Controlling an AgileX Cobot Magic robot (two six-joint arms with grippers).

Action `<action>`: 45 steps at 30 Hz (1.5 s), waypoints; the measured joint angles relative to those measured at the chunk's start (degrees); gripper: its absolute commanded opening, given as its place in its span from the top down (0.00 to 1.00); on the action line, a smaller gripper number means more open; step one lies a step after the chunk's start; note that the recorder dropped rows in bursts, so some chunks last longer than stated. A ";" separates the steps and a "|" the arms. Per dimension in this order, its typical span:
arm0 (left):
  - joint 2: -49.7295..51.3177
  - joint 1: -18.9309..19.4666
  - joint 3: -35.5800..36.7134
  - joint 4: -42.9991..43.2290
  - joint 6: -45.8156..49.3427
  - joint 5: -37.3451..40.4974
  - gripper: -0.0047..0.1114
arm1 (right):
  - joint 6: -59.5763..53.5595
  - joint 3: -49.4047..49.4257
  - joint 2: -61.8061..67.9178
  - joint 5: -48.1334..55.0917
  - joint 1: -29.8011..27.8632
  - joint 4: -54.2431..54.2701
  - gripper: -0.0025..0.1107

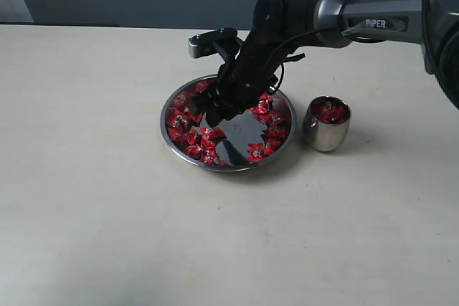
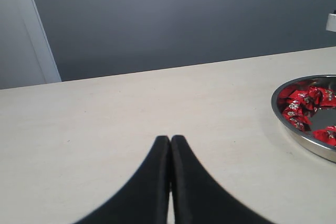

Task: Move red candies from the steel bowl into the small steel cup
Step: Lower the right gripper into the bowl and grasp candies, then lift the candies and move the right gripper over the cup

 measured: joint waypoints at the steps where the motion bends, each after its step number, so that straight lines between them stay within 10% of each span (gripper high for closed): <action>1: 0.00 0.00 0.00 0.00 0.00 0.00 0.96 | 0.01 0.00 0.30 -0.20 0.13 0.29 0.64; 14: 0.00 0.00 0.00 0.00 0.00 0.00 0.96 | 0.01 0.00 3.36 -4.45 1.91 0.78 0.67; 20: 0.00 0.00 0.00 0.00 0.00 0.00 0.96 | 0.01 -0.04 3.36 -4.69 1.91 0.42 0.98; 45: 0.00 0.00 0.00 0.00 0.00 0.00 0.96 | 2.12 -0.28 -5.83 -5.36 1.91 -9.20 0.97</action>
